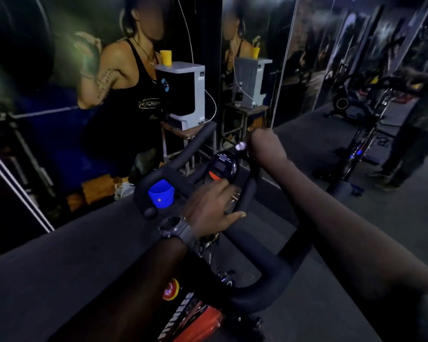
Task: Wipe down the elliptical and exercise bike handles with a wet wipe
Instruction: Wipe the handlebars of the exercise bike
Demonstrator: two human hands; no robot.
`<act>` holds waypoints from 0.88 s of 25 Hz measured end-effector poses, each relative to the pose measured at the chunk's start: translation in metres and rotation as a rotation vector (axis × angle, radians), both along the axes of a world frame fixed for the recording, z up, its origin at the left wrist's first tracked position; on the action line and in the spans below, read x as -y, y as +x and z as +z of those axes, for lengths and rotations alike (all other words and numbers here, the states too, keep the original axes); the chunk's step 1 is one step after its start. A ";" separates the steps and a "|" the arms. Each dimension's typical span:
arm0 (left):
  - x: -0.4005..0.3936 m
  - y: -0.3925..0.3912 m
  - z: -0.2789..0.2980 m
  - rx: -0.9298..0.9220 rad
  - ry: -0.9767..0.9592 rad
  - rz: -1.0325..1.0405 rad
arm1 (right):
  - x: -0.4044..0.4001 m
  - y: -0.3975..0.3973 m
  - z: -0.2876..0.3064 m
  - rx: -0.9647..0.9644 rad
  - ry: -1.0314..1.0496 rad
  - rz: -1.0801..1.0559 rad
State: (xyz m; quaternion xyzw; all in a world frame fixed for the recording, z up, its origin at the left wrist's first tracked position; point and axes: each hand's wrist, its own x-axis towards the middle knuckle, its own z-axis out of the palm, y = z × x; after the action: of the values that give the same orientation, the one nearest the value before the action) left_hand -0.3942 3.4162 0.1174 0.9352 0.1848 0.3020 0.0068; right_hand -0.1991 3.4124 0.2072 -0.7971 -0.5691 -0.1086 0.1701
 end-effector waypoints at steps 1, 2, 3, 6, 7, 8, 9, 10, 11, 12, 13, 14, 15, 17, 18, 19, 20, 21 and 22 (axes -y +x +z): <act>-0.002 0.002 0.002 0.036 0.018 0.021 | -0.007 -0.001 0.004 -0.030 0.006 0.009; -0.005 0.004 0.006 0.054 -0.003 0.070 | -0.007 -0.002 0.005 -0.044 0.001 0.031; -0.009 0.006 0.008 0.057 -0.054 0.119 | 0.002 -0.002 0.004 -0.036 -0.019 0.062; -0.018 0.009 0.012 -0.005 -0.242 0.195 | 0.026 0.009 -0.010 0.003 -0.027 0.149; -0.021 0.011 0.012 -0.039 -0.298 0.194 | 0.021 0.013 -0.010 0.021 -0.009 0.094; -0.026 0.012 0.012 -0.062 -0.340 0.185 | 0.010 0.015 -0.009 0.038 0.022 0.041; -0.031 0.012 0.011 -0.059 -0.383 0.176 | -0.005 0.015 -0.008 0.036 0.032 -0.012; -0.037 0.011 0.010 -0.032 -0.432 0.159 | -0.021 0.014 -0.009 0.027 0.024 -0.047; -0.042 0.011 0.011 0.011 -0.489 0.141 | -0.033 0.009 -0.010 0.002 0.011 -0.043; -0.045 0.011 0.012 0.055 -0.534 0.125 | -0.041 0.005 -0.009 -0.013 0.002 -0.002; -0.052 0.011 0.013 0.084 -0.551 0.119 | -0.045 0.004 -0.006 -0.005 -0.030 0.049; -0.057 0.009 0.015 0.099 -0.546 0.112 | -0.046 0.005 -0.003 0.018 -0.072 0.107; -0.063 0.007 0.018 0.105 -0.552 0.095 | -0.043 0.008 0.002 0.043 -0.135 0.136; -0.078 -0.001 0.024 0.115 -0.600 0.043 | -0.041 0.020 0.013 0.095 -0.277 0.108; -0.090 -0.005 0.023 0.114 -0.614 0.042 | -0.043 0.026 0.017 0.088 -0.314 0.048; -0.102 -0.006 0.018 0.105 -0.607 0.070 | -0.046 0.028 0.018 0.074 -0.331 -0.002; -0.114 -0.007 0.013 0.083 -0.577 0.110 | -0.051 0.024 0.017 0.058 -0.319 -0.040; -0.126 -0.008 0.008 0.054 -0.550 0.143 | -0.060 0.011 0.018 0.071 -0.305 -0.043; -0.135 -0.009 0.004 0.022 -0.537 0.152 | -0.070 -0.003 0.016 0.064 -0.294 -0.037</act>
State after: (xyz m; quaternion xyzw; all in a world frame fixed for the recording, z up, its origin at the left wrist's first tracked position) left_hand -0.4031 3.5508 0.1211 0.8801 0.3278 0.2518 0.2335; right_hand -0.2025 3.4825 0.2234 -0.8198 -0.5693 -0.0527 0.0314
